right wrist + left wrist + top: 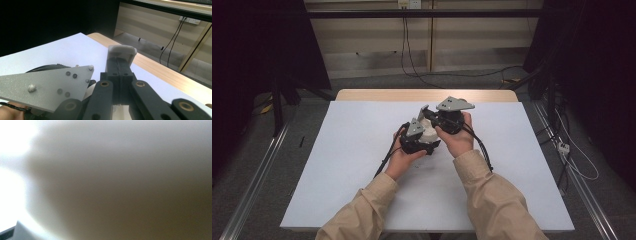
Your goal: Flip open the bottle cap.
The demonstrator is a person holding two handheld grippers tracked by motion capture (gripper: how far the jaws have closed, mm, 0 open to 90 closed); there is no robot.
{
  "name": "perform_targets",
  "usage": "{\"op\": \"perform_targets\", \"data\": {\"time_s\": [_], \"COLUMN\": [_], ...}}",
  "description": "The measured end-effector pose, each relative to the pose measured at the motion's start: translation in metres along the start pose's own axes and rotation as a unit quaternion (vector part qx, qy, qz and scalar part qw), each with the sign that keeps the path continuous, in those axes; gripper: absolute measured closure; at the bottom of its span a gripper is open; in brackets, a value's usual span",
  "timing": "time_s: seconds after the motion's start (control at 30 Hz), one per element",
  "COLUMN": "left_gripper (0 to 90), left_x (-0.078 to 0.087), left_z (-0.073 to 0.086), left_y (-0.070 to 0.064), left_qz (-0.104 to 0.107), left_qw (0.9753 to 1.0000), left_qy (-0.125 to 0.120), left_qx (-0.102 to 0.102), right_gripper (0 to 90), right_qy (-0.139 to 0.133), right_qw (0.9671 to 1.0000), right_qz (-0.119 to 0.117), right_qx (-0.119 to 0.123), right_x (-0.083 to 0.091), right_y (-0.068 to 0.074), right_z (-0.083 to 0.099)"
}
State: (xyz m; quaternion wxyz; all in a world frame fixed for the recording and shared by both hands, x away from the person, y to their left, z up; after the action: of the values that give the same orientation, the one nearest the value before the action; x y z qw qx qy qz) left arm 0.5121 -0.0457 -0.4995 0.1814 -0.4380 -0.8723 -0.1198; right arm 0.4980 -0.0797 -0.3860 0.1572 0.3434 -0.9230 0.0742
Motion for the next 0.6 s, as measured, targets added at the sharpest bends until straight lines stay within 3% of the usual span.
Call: {"op": "perform_targets", "data": {"time_s": [0.6], "left_gripper": [18.7], "left_x": [0.0000], "left_z": [0.0001], "left_y": [0.0000], "left_qz": [0.000], "left_qw": [1.0000], "left_qy": [0.001], "left_qx": [0.000], "right_gripper": [90.0], "right_qy": [0.004], "right_qw": [1.0000], "right_qz": [0.000], "right_qx": [-0.002], "right_x": [-0.0057], "right_y": [-0.0008], "right_z": [-0.0027]}}
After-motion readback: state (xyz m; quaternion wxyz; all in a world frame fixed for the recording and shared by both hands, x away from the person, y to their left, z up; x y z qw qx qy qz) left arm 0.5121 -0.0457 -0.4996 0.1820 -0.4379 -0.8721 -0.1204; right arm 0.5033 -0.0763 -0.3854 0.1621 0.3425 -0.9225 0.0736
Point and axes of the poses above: each handheld gripper's, and its own axes: x roughly backward along the jaws, z roughly out of its underside, y roughly to its left, the point moved 9 cm from there along -x, roughly forward along the jaws, and after that the axes turned 3 degrees about -z, right-handed, at the moved point
